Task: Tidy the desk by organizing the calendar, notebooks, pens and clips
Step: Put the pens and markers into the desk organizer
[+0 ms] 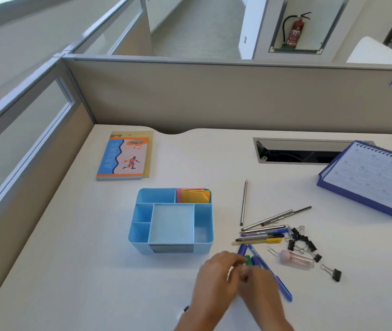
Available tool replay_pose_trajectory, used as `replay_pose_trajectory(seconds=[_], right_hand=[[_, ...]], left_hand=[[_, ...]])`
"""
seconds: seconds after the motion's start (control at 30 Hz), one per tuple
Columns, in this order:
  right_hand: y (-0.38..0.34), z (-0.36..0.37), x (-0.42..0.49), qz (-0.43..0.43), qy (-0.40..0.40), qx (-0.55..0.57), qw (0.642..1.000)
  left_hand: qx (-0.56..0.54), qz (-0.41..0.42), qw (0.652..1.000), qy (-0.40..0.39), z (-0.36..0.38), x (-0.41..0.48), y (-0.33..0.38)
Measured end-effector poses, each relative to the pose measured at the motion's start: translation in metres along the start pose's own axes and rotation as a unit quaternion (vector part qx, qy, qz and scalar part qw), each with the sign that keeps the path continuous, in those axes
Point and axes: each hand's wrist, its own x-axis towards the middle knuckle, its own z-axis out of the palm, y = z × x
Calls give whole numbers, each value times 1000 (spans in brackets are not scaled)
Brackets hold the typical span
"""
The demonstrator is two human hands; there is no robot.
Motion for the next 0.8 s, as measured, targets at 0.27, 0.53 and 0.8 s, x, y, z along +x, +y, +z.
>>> replay_pose_trajectory(seconds=[0.27,0.53,0.8], right_hand=[[-7,6,-24,56,6,43,997],[2,5,-56,-73,92,119,986],[-20,5,-53,-170,125,205,956]], left_hand=[[52,-165,985,-21,20,-4,-6],[-85,-237,967,38,0,-4,8],[-238,-172,941,168,-97,24,22]])
